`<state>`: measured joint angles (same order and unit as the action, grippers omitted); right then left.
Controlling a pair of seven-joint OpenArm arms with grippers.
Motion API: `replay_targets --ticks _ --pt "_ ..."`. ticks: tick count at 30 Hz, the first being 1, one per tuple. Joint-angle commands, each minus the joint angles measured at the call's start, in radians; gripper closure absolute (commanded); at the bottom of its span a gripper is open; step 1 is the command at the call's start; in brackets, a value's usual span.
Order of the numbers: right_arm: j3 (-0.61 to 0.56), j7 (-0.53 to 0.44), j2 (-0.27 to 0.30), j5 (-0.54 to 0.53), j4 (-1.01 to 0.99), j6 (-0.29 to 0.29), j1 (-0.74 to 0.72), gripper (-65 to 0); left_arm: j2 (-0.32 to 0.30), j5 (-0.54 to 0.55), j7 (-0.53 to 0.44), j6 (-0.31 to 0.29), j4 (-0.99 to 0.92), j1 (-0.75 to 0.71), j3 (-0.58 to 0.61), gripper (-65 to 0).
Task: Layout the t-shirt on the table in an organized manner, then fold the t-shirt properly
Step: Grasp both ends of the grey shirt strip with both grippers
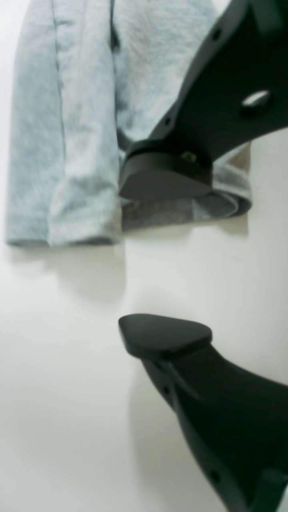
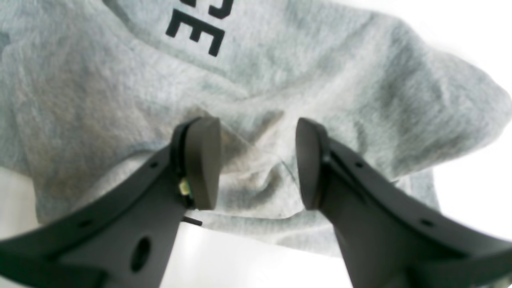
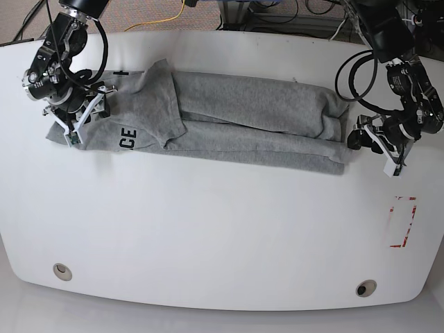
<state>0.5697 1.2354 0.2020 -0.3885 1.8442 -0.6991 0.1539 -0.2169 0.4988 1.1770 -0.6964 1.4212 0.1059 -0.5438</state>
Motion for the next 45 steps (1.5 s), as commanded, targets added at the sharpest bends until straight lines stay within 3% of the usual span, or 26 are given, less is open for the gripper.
replay_targets --ticks 1,15,23,26,35,45 --pt "0.005 -0.013 0.014 -0.008 0.016 0.001 -0.007 -29.3 -0.029 0.073 -0.019 -0.002 -0.059 0.021 0.003 -42.1" --pt "0.005 -0.013 0.012 -0.016 0.016 0.001 -0.007 -29.2 -0.032 0.185 -0.015 -0.002 -0.119 0.013 0.192 -41.9" --pt "0.005 -0.013 0.011 -0.016 0.016 0.001 -0.007 -29.2 -0.031 0.237 -0.015 -0.002 -0.116 -0.024 0.222 -41.0" --pt "0.006 -0.013 0.011 -0.016 0.016 0.001 -0.007 -29.2 -0.031 0.235 -0.015 -0.002 -0.116 -0.027 0.222 -36.0" --pt "0.006 -0.013 0.011 -0.016 0.016 0.001 -0.007 -29.2 -0.028 0.169 -0.022 -0.002 -0.121 -0.022 0.221 -7.2" --pt "0.006 -0.013 0.011 -0.016 0.016 0.001 -0.007 -29.2 -0.011 0.159 -0.095 -0.002 -0.121 -0.021 0.221 -4.9"
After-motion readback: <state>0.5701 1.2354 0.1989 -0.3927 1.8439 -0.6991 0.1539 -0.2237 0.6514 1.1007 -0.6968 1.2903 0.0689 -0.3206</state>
